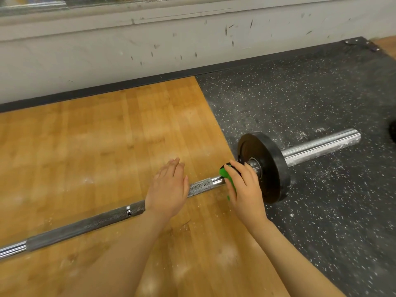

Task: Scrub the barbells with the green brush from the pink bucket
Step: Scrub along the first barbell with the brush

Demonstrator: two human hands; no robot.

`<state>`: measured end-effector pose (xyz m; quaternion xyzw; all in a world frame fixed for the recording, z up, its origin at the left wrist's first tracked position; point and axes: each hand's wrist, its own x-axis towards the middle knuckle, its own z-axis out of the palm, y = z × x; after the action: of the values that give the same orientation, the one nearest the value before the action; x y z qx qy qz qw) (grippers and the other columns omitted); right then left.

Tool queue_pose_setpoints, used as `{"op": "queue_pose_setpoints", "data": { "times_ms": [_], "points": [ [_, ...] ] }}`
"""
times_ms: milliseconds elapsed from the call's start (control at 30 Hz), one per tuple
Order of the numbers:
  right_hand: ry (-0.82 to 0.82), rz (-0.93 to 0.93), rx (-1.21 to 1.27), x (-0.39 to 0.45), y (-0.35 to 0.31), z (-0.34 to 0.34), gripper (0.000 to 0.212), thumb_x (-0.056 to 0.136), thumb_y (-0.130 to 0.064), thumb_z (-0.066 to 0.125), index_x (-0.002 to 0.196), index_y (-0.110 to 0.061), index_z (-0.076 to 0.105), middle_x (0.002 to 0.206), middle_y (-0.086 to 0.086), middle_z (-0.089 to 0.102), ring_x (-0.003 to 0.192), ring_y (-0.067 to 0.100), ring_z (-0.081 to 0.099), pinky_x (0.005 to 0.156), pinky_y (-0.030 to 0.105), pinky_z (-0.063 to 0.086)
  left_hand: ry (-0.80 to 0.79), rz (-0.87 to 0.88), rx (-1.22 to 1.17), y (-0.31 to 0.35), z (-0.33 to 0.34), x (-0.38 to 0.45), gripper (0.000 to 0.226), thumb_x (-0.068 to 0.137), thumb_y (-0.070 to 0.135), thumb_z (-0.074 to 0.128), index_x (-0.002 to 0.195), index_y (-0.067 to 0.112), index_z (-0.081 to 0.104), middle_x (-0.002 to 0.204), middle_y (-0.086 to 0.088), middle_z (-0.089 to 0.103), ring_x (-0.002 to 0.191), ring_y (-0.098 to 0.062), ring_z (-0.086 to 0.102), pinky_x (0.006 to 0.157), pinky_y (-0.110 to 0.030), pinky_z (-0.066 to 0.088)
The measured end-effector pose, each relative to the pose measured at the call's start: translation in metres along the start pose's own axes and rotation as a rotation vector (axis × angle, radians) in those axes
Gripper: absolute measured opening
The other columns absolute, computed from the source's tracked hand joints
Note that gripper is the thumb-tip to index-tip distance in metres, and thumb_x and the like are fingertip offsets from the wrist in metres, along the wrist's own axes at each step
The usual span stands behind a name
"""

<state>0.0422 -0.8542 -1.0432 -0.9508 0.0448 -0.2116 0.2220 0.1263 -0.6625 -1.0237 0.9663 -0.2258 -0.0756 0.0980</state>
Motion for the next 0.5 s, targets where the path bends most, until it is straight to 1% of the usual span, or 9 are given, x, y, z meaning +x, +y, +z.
{"op": "queue_pose_setpoints", "data": {
  "times_ms": [67, 133, 167, 233, 267, 300, 367, 433, 500],
  "points": [
    [-0.017, 0.003, 0.029, 0.010, 0.000, -0.002, 0.036, 0.097, -0.025, 0.045, 0.121, -0.004, 0.063, 0.125, 0.010, 0.060, 0.121, 0.027, 0.050, 0.115, 0.029, 0.025, -0.003, -0.004, -0.015, -0.001, 0.002, 0.000, 0.049, 0.102, 0.034, 0.023, 0.147, 0.016, 0.030, 0.157, 0.000, 0.023, 0.144, -0.015, 0.019, 0.117, -0.032, 0.019],
    [-0.034, 0.032, 0.064, 0.024, -0.001, -0.006, 0.034, 0.098, -0.025, 0.047, 0.119, -0.005, 0.064, 0.122, 0.009, 0.061, 0.121, 0.025, 0.048, 0.111, 0.038, 0.034, -0.002, -0.006, -0.023, -0.001, 0.003, 0.000, 0.049, 0.102, 0.035, 0.023, 0.147, 0.017, 0.030, 0.157, 0.000, 0.023, 0.144, -0.015, 0.019, 0.117, -0.032, 0.019],
    [-0.035, 0.053, 0.086, 0.029, -0.001, -0.007, 0.031, 0.098, -0.022, 0.050, 0.121, -0.005, 0.063, 0.124, 0.009, 0.060, 0.123, 0.026, 0.046, 0.110, 0.042, 0.036, 0.001, -0.005, -0.024, -0.001, 0.003, 0.000, 0.049, 0.103, 0.035, 0.024, 0.147, 0.016, 0.031, 0.157, 0.000, 0.024, 0.144, -0.014, 0.019, 0.116, -0.032, 0.019],
    [-0.006, 0.082, 0.111, 0.035, -0.002, -0.008, 0.032, 0.098, -0.018, 0.052, 0.127, -0.006, 0.060, 0.132, 0.009, 0.055, 0.131, 0.028, 0.040, 0.112, 0.040, 0.031, 0.006, -0.003, -0.028, -0.002, 0.002, 0.001, 0.048, 0.103, 0.035, 0.024, 0.147, 0.016, 0.031, 0.156, 0.000, 0.025, 0.144, -0.015, 0.020, 0.116, -0.032, 0.019],
    [0.021, 0.075, 0.104, 0.034, -0.001, -0.009, 0.033, 0.098, -0.020, 0.050, 0.126, -0.006, 0.060, 0.135, 0.009, 0.054, 0.133, 0.029, 0.037, 0.112, 0.038, 0.029, 0.006, -0.003, -0.029, -0.002, 0.002, 0.001, 0.048, 0.103, 0.035, 0.024, 0.147, 0.016, 0.032, 0.156, 0.000, 0.025, 0.144, -0.015, 0.020, 0.115, -0.032, 0.019],
    [0.048, 0.055, 0.081, 0.031, 0.001, -0.009, 0.033, 0.098, -0.022, 0.047, 0.123, -0.007, 0.062, 0.135, 0.009, 0.054, 0.133, 0.031, 0.037, 0.112, 0.038, 0.028, 0.008, -0.003, -0.029, -0.003, 0.002, 0.002, 0.048, 0.103, 0.035, 0.025, 0.146, 0.016, 0.032, 0.156, 0.000, 0.025, 0.144, -0.015, 0.021, 0.115, -0.032, 0.020],
    [0.090, 0.009, -0.006, 0.017, 0.010, -0.005, 0.033, 0.097, -0.021, 0.045, 0.117, -0.005, 0.065, 0.132, 0.011, 0.057, 0.131, 0.036, 0.039, 0.110, 0.042, 0.033, 0.013, -0.002, -0.035, -0.003, 0.002, 0.003, 0.048, 0.102, 0.035, 0.026, 0.146, 0.015, 0.034, 0.156, -0.001, 0.027, 0.143, -0.015, 0.022, 0.115, -0.033, 0.021],
    [0.110, -0.002, -0.091, -0.002, 0.019, -0.001, 0.034, 0.098, -0.020, 0.044, 0.121, -0.003, 0.062, 0.132, 0.013, 0.057, 0.129, 0.038, 0.040, 0.106, 0.049, 0.039, 0.015, 0.001, -0.041, -0.004, 0.003, 0.005, 0.048, 0.102, 0.035, 0.027, 0.145, 0.014, 0.035, 0.155, -0.002, 0.029, 0.143, -0.016, 0.024, 0.115, -0.033, 0.021],
    [0.096, -0.008, -0.135, -0.017, 0.023, 0.003, 0.038, 0.102, -0.024, 0.037, 0.130, -0.003, 0.052, 0.137, 0.015, 0.052, 0.132, 0.037, 0.036, 0.107, 0.051, 0.038, 0.020, 0.003, -0.044, -0.004, 0.004, 0.005, 0.048, 0.102, 0.034, 0.028, 0.144, 0.013, 0.037, 0.154, -0.002, 0.032, 0.142, -0.016, 0.026, 0.115, -0.034, 0.023]
  ]
}}
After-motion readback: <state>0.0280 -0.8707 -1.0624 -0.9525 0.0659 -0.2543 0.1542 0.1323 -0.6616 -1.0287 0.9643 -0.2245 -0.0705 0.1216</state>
